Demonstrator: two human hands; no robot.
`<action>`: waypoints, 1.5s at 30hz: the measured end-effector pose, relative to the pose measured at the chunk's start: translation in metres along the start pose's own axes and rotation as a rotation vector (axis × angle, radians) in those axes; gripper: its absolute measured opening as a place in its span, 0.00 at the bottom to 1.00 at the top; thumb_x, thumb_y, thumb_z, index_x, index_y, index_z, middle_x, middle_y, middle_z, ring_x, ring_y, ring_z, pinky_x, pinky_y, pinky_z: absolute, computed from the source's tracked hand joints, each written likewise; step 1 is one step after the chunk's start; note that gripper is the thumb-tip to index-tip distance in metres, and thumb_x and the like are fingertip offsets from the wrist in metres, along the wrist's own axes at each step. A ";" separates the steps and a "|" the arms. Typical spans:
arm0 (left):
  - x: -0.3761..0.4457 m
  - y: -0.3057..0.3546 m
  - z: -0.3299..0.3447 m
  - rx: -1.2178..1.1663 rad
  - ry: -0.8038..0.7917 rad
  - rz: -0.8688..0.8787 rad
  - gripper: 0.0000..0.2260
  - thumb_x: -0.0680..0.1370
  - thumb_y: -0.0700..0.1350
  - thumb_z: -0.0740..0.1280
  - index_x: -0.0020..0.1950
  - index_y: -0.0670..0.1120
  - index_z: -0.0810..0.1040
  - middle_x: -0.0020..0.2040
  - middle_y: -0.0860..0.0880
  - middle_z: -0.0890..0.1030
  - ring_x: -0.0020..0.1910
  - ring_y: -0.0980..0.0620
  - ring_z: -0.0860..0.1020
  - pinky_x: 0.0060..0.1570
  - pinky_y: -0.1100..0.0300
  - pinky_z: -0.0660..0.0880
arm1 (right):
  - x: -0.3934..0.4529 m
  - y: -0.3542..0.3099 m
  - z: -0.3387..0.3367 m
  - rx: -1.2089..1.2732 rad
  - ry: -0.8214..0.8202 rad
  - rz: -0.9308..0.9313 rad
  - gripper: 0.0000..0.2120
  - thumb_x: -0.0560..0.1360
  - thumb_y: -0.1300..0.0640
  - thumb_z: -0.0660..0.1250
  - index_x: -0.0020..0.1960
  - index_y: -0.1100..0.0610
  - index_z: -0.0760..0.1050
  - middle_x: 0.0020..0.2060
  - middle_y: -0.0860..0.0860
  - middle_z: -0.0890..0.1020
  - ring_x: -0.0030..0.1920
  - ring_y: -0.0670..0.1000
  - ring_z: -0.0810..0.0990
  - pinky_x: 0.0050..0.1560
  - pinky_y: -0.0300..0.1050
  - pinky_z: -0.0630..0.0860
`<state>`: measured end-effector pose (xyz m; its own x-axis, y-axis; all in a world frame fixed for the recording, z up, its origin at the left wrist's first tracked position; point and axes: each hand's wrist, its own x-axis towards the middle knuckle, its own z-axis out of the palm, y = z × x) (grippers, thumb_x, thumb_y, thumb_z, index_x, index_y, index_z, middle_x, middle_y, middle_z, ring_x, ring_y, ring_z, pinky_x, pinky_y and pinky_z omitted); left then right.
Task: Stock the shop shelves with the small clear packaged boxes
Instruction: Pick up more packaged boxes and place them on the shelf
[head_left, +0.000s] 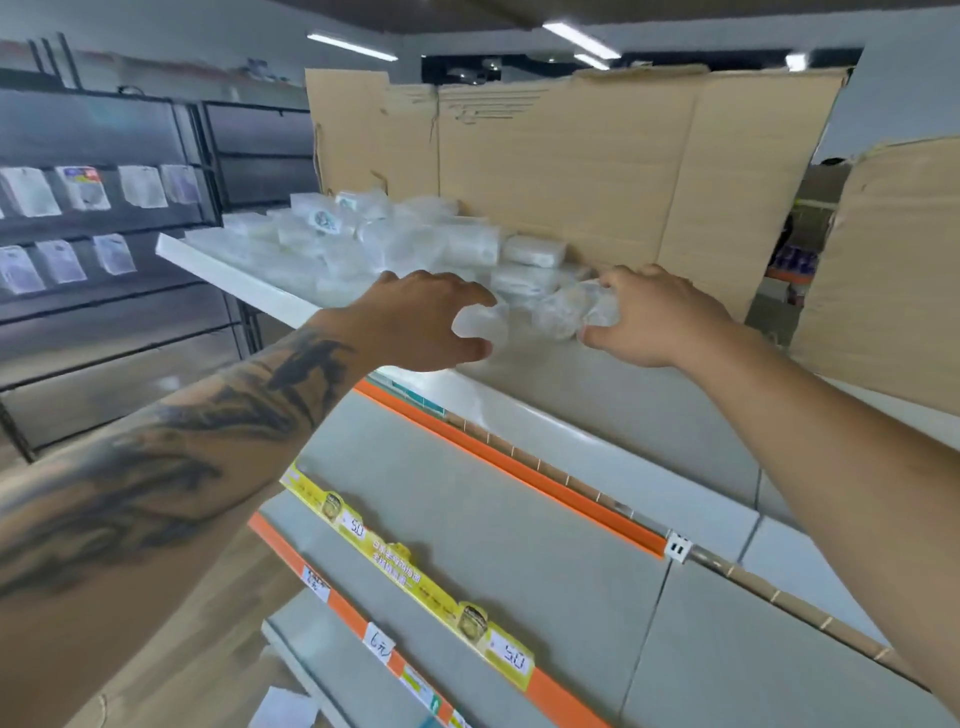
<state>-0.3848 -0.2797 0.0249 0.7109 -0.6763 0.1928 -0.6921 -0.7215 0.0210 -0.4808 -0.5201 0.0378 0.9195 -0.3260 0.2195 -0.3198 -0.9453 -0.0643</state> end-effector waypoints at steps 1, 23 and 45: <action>0.005 -0.003 0.002 0.011 -0.011 0.016 0.27 0.79 0.66 0.63 0.77 0.64 0.65 0.78 0.57 0.68 0.76 0.49 0.66 0.73 0.44 0.60 | 0.003 0.002 0.004 0.003 -0.015 0.002 0.39 0.69 0.31 0.69 0.76 0.42 0.64 0.71 0.54 0.71 0.69 0.62 0.72 0.66 0.57 0.72; 0.045 0.003 0.002 -0.357 0.049 0.431 0.31 0.73 0.64 0.73 0.73 0.57 0.72 0.65 0.53 0.72 0.64 0.51 0.74 0.67 0.53 0.70 | -0.039 -0.014 0.007 0.235 0.218 0.319 0.23 0.73 0.48 0.73 0.63 0.55 0.69 0.58 0.53 0.77 0.55 0.55 0.76 0.48 0.46 0.69; -0.077 0.233 0.006 -0.568 0.148 0.850 0.28 0.78 0.64 0.67 0.77 0.58 0.69 0.72 0.56 0.73 0.71 0.51 0.69 0.69 0.48 0.71 | -0.345 0.054 -0.019 0.262 0.734 0.601 0.25 0.72 0.54 0.75 0.66 0.53 0.72 0.65 0.46 0.76 0.53 0.47 0.77 0.49 0.39 0.71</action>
<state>-0.6002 -0.3964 0.0094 -0.0366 -0.8773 0.4786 -0.9428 0.1891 0.2744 -0.8197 -0.4588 -0.0227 0.2221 -0.7492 0.6240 -0.5452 -0.6260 -0.5576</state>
